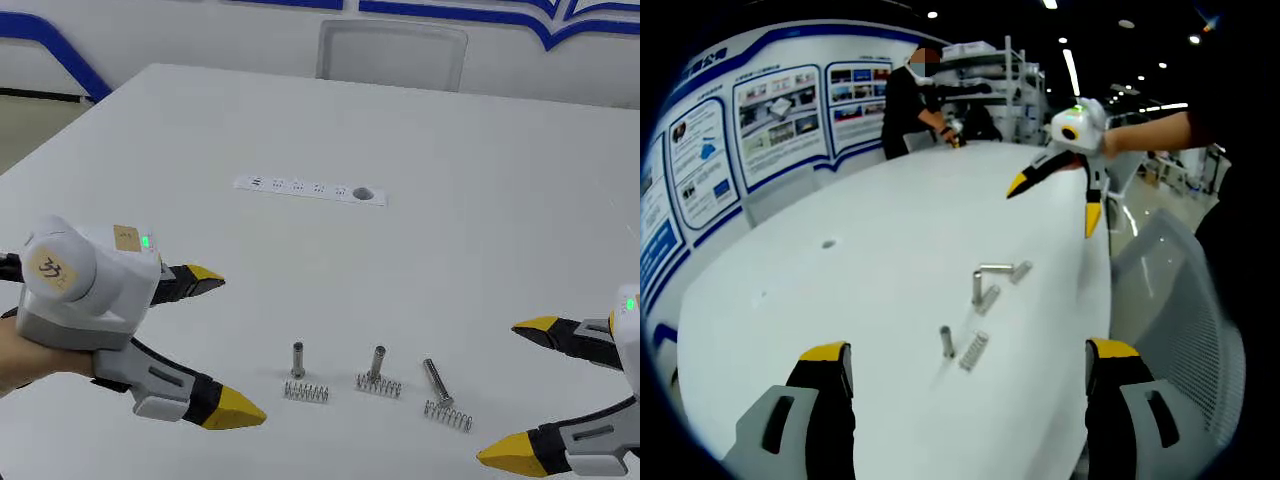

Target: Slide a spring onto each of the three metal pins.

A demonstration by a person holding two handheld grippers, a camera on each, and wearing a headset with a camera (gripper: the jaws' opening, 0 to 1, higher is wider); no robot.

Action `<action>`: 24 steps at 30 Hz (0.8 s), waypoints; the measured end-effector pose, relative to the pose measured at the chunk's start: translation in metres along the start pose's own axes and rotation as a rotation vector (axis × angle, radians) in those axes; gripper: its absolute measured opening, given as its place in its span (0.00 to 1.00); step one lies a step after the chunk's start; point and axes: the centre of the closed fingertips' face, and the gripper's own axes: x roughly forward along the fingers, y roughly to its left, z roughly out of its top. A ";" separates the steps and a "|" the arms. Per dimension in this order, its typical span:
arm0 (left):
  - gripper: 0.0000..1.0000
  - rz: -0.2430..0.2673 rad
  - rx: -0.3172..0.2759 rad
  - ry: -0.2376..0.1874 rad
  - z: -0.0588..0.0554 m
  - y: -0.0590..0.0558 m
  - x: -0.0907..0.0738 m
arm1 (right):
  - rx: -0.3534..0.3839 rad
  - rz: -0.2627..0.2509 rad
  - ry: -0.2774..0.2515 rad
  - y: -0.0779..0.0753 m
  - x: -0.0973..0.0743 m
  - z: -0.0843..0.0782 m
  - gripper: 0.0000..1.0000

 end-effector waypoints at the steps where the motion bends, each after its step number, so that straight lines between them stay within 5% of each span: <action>1: 0.98 -0.001 0.000 -0.001 0.000 0.000 0.000 | 0.002 0.000 0.000 0.000 0.000 0.000 0.92; 24: 0.99 0.010 -0.031 -0.031 -0.002 0.007 0.006 | 0.022 0.007 0.008 -0.005 0.007 -0.002 0.89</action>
